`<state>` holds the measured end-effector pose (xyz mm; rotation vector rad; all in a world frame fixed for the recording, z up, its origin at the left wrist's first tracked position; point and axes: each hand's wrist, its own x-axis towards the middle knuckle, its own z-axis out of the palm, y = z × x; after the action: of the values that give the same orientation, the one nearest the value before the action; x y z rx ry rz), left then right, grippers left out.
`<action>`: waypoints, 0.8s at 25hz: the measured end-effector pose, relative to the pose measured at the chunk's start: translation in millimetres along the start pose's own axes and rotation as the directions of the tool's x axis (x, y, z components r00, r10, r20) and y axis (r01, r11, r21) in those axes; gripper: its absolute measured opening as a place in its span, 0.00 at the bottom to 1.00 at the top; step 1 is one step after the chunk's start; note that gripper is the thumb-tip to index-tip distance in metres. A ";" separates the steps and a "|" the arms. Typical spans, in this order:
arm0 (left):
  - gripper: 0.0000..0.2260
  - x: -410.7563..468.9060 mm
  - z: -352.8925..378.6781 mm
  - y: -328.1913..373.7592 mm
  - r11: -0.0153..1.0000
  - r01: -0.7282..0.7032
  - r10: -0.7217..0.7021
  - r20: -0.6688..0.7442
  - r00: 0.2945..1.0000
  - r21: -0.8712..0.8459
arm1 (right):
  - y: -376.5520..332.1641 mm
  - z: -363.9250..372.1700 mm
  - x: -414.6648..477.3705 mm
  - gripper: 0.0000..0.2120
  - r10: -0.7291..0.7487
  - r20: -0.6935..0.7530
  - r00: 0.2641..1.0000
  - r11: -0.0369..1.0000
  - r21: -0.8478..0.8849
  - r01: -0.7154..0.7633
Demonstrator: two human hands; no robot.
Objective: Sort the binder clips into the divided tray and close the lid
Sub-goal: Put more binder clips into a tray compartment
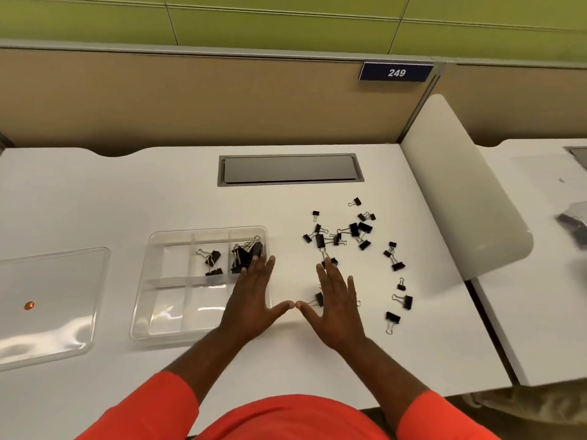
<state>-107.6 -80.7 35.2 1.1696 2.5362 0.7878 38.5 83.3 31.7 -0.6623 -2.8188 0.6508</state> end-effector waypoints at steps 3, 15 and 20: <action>0.46 6.1 17.4 20.6 1.000 -0.002 0.003 0.031 1.000 -0.003 | 29.4 -6.3 -8.3 0.42 0.033 0.020 0.999 0.999 -0.002 -0.032; 0.39 54.8 81.7 54.9 0.996 0.088 -0.091 0.140 0.986 0.022 | 127.8 -12.5 4.5 0.38 0.105 0.104 0.989 0.994 -0.052 -0.100; 0.32 77.9 99.1 60.6 0.989 0.097 -0.100 0.026 0.995 0.115 | 147.5 -10.3 24.2 0.35 0.103 0.091 0.990 0.994 -0.034 -0.101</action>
<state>-78.2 47.6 -11.9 1.0708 2.6196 0.6034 76.2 217.1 -24.2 -0.8066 -2.9004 0.6748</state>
